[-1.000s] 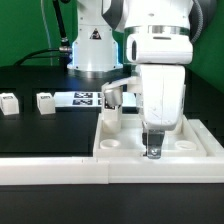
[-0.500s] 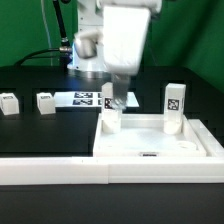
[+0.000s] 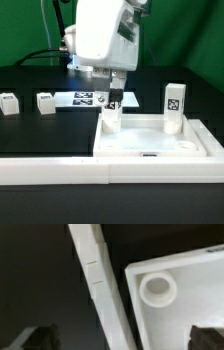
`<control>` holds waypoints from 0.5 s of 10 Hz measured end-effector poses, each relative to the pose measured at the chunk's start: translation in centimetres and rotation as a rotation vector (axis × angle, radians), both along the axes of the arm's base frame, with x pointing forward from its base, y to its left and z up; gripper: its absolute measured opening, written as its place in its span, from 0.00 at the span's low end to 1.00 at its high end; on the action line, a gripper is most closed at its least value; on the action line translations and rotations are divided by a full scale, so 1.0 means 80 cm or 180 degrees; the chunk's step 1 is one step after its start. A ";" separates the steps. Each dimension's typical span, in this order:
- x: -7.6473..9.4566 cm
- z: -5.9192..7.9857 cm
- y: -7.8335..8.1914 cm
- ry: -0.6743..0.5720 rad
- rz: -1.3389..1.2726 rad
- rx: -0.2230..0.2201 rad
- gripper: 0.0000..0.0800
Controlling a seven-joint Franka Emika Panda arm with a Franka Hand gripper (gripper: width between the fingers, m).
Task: Assemble square table
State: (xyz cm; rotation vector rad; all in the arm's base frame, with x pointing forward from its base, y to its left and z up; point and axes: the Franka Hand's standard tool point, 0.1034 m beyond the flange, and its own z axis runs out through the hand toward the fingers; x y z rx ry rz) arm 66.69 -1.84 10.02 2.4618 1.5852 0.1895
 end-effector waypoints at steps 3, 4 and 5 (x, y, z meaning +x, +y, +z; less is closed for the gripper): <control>-0.049 0.008 -0.060 0.0072 -0.0589 0.0107 0.81; -0.079 0.015 -0.091 0.0119 -0.0740 0.0089 0.81; -0.092 0.016 -0.104 0.0162 -0.1098 0.0148 0.81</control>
Offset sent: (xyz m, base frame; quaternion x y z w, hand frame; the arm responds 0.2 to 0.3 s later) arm -0.0861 -0.0868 0.0204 0.0161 -0.0510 0.1145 0.9920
